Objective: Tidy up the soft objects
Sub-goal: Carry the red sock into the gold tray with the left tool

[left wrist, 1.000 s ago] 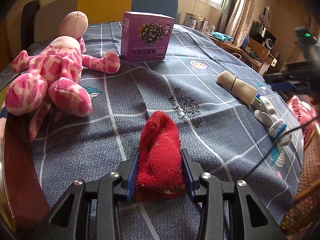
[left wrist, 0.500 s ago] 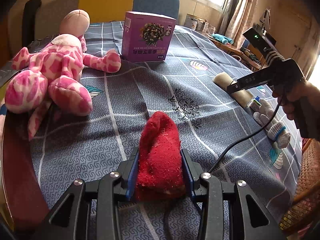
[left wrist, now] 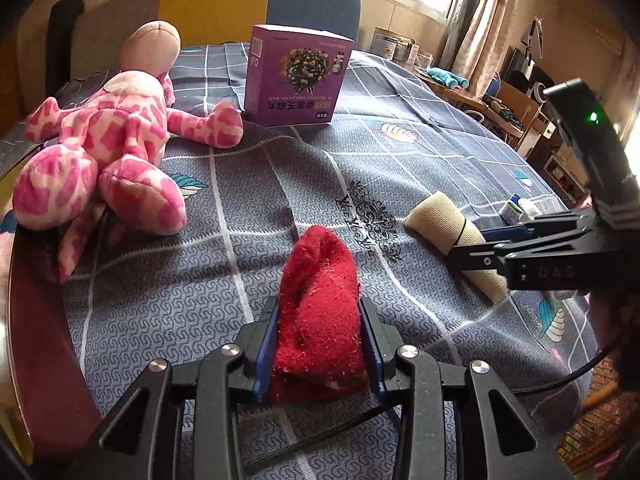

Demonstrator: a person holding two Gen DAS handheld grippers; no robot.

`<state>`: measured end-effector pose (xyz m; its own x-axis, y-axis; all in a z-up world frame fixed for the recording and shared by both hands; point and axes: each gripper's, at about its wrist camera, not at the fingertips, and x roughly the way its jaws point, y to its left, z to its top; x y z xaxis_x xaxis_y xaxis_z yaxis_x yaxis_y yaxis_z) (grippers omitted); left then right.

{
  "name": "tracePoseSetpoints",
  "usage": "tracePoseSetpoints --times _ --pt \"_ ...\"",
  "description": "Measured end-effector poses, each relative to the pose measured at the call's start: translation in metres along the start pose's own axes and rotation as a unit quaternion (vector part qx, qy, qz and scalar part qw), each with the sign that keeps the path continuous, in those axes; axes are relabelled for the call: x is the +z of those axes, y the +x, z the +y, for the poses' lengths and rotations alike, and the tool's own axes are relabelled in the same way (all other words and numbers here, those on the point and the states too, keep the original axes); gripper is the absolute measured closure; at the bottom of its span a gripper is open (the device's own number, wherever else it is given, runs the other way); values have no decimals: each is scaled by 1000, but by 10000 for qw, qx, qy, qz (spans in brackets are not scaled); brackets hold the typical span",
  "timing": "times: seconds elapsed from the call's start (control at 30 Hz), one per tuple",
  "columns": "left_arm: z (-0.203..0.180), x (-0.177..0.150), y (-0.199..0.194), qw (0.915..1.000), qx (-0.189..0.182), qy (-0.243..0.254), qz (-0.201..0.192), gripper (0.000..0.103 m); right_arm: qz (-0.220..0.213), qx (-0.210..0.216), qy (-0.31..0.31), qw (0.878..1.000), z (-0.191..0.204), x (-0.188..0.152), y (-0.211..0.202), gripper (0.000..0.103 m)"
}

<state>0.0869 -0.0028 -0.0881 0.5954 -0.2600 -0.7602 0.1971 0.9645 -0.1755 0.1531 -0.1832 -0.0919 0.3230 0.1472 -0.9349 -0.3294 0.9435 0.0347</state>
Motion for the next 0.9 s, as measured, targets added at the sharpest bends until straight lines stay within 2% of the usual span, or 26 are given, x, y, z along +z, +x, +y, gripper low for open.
tracePoseSetpoints --times 0.17,0.47,0.9 --pt "-2 4 -9 10000 39 68 19 69 -18 181 141 9997 -10 1 2 61" --pt "-6 7 -43 9998 139 24 -121 69 -39 3 45 10000 -5 2 5 60" --pt "-4 11 -97 9980 317 -55 -535 69 -48 -246 -234 9994 2 2 9 60"
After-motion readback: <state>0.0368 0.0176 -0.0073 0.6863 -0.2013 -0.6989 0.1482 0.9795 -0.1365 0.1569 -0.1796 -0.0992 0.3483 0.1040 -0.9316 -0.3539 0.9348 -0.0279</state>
